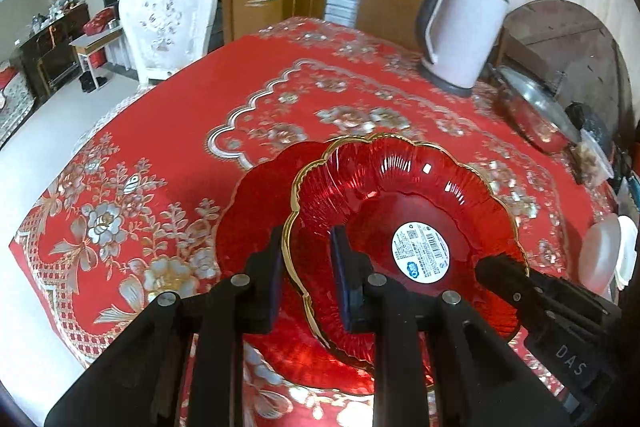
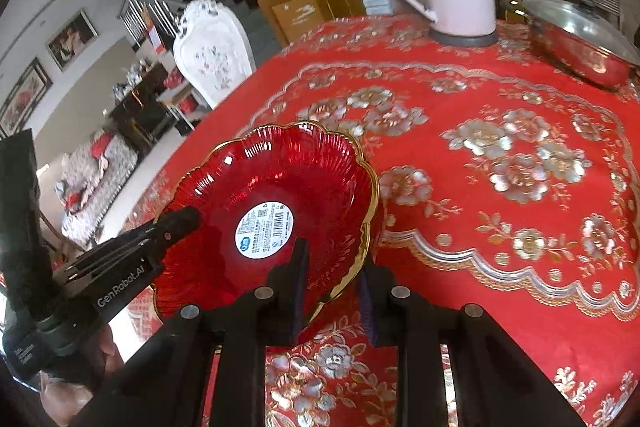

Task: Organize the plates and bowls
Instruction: 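Lift the small red plate and carry it onto the 'WEDDING' plate, then open the left tool and withdraw from the stacked red plates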

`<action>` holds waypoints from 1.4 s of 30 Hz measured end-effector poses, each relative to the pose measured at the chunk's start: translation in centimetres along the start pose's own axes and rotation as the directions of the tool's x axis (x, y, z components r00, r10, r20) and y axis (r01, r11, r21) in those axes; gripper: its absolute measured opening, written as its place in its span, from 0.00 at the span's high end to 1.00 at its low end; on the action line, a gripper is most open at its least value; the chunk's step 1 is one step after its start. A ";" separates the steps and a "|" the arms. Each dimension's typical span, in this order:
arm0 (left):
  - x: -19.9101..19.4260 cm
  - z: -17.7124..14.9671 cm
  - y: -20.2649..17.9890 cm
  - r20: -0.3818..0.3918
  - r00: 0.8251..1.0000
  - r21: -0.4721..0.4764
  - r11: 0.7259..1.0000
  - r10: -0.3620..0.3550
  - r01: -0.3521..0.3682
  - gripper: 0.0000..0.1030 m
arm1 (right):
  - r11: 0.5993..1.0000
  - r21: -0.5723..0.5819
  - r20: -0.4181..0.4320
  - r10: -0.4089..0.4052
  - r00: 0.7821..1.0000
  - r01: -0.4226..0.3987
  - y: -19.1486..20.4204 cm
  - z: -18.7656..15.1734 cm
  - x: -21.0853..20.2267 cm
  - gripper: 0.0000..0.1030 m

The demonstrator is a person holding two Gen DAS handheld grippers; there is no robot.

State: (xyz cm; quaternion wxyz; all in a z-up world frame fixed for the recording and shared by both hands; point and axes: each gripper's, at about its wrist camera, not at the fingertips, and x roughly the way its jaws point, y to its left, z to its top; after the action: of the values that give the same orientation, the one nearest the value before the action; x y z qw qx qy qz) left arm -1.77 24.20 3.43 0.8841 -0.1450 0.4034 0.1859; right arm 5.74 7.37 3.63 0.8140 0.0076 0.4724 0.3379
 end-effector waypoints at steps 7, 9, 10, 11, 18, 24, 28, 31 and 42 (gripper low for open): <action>2.5 -0.5 0.8 -0.054 0.998 0.008 0.999 0.032 -0.032 0.81 | 0.999 -0.017 -0.060 -0.037 0.998 0.036 0.4 0.0 2.4 0.75; 3.0 -0.7 0.7 -0.058 0.997 0.020 0.999 0.050 -0.049 0.80 | 0.998 -0.034 -0.073 -0.048 0.996 0.045 0.7 0.2 2.7 0.71; 3.2 -0.8 0.7 -0.061 0.997 0.019 0.998 0.054 -0.053 0.80 | 0.998 -0.042 -0.077 -0.054 0.996 0.051 0.9 0.2 2.7 0.71; 3.4 -0.8 0.8 -0.065 0.996 0.018 0.998 0.054 -0.053 0.80 | 0.996 -0.061 -0.083 -0.069 0.994 0.064 1.3 0.2 2.9 0.69; 3.9 -0.9 1.3 -0.059 0.994 0.028 0.995 0.096 -0.094 0.79 | 0.986 -0.146 -0.154 -0.108 0.982 0.086 2.9 0.0 4.3 0.63; 4.4 -0.9 0.7 -0.054 0.990 0.070 0.989 0.134 -0.130 0.77 | 0.982 -0.164 -0.176 -0.118 0.977 0.090 3.2 0.1 4.3 0.56; 3.8 -0.5 0.8 -0.008 0.986 0.073 0.983 0.167 -0.166 0.77 | 0.960 -0.230 -0.130 -0.195 0.972 0.162 4.2 0.3 3.4 0.42; 3.4 -0.1 1.2 0.001 0.986 0.062 0.984 0.165 -0.164 0.77 | 0.963 -0.224 -0.120 -0.182 0.976 0.152 4.2 0.5 2.8 0.41; -0.1 -0.5 -1.0 0.086 0.989 0.096 0.987 0.120 -0.128 0.41 | 0.996 -0.072 -0.041 -0.065 0.997 0.062 1.0 -0.6 -1.3 0.40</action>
State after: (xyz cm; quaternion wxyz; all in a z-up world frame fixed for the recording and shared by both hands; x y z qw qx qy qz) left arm -1.70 23.12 3.25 0.8925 -0.0669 0.3847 0.2256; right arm 4.26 7.21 4.64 0.8135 -0.0435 0.4779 0.3285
